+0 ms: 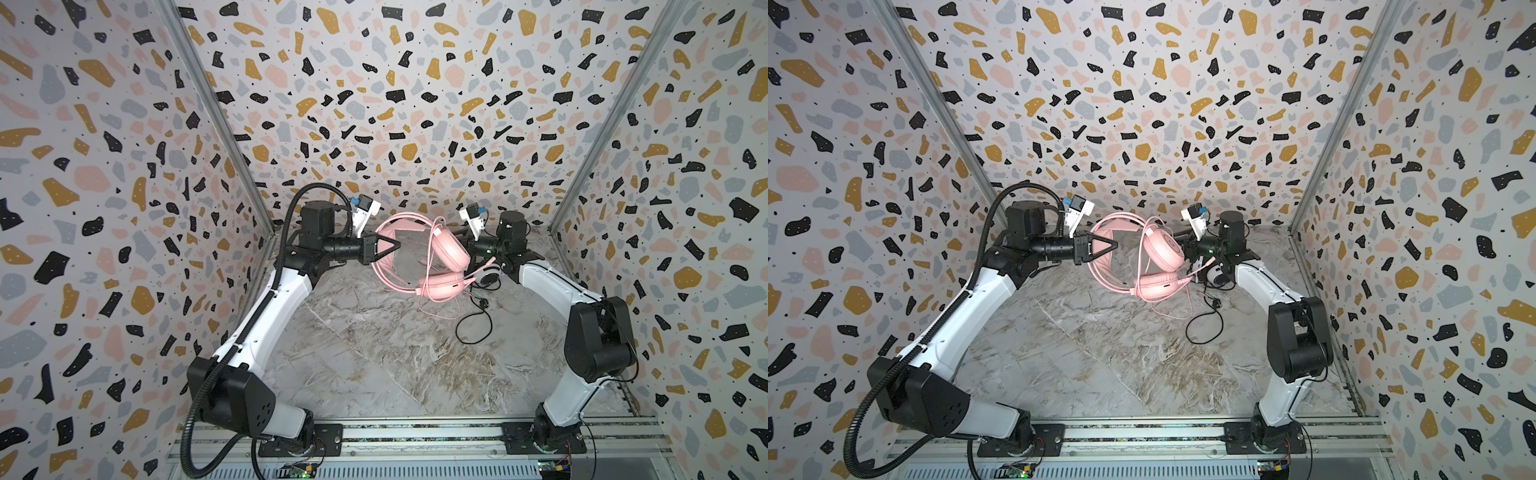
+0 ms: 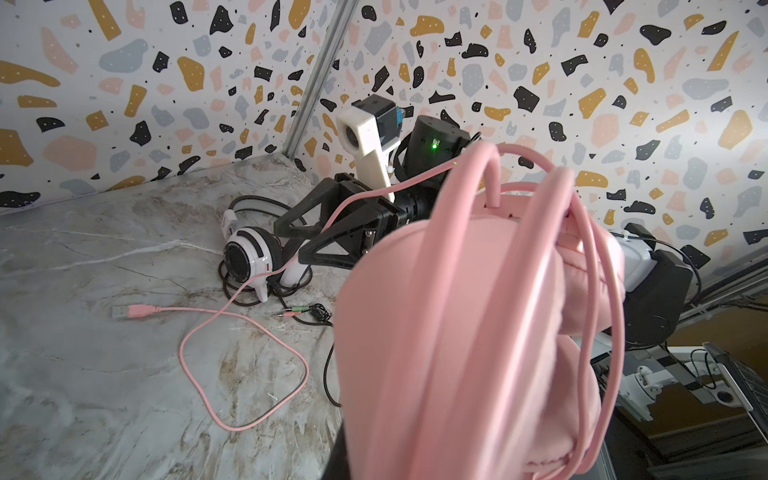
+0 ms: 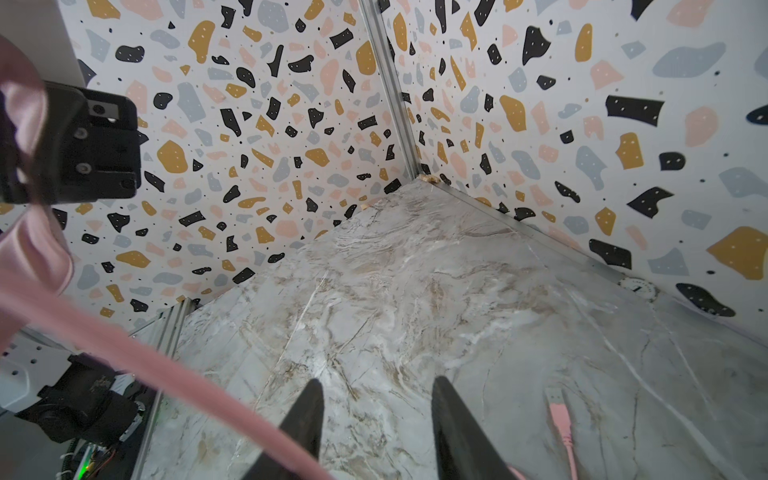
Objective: Wrap the headphones
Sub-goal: 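Wrap the pink cable around the headphones with the right gripper while the left holds them, then release the cable and lower the right gripper while the left gripper raises the headphones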
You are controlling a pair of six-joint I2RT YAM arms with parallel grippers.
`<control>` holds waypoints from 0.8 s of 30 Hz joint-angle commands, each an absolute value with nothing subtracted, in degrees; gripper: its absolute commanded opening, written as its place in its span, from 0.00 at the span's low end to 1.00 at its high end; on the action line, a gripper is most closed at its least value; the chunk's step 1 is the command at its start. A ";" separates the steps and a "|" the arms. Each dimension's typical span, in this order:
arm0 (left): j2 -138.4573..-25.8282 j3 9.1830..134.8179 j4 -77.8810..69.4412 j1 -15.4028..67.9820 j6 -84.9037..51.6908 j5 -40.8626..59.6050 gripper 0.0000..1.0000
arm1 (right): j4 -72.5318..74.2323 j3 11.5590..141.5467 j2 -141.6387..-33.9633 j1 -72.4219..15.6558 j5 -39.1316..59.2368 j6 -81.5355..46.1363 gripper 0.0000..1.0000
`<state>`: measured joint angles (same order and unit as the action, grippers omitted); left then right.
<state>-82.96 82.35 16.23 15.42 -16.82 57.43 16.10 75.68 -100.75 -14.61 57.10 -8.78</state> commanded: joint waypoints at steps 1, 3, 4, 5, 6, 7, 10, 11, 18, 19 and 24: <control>-80.68 85.83 6.71 14.99 -24.10 61.28 0.00 | 20.16 74.75 -101.11 -15.27 59.11 -10.62 0.48; -80.67 86.52 4.58 14.98 -26.75 61.18 0.00 | 21.63 73.66 -101.46 -15.47 58.90 -11.24 0.52; -80.76 86.80 4.12 15.02 -27.48 61.18 0.00 | 22.48 73.21 -101.60 -15.42 58.89 -11.69 0.52; -80.77 87.25 3.64 15.02 -28.21 61.16 0.00 | 23.24 72.85 -101.84 -15.45 58.89 -12.08 0.54; -80.85 87.44 3.20 15.03 -28.89 61.10 0.00 | 23.92 72.56 -102.08 -15.46 58.81 -12.37 0.55; -80.89 87.67 2.83 15.03 -29.49 61.16 0.00 | 24.32 72.43 -102.44 -15.47 58.80 -12.61 0.57; -80.99 87.89 0.69 15.03 -32.10 60.96 0.00 | 25.72 72.12 -103.55 -15.47 58.08 -13.18 0.64; -80.99 87.93 -0.29 14.99 -33.39 60.92 0.00 | 25.84 72.09 -103.97 -15.47 57.03 -13.13 0.68; -81.63 91.72 -1.03 14.60 -36.22 60.99 0.00 | 30.56 74.84 -109.69 -16.81 54.61 -15.86 0.72; -81.81 92.28 -1.05 14.33 -36.62 60.48 0.00 | 31.83 74.65 -110.32 -17.17 54.49 -16.60 0.72; -82.54 93.29 -9.00 13.11 -44.40 58.08 0.00 | 39.77 72.35 -113.69 -18.91 55.35 -22.17 0.72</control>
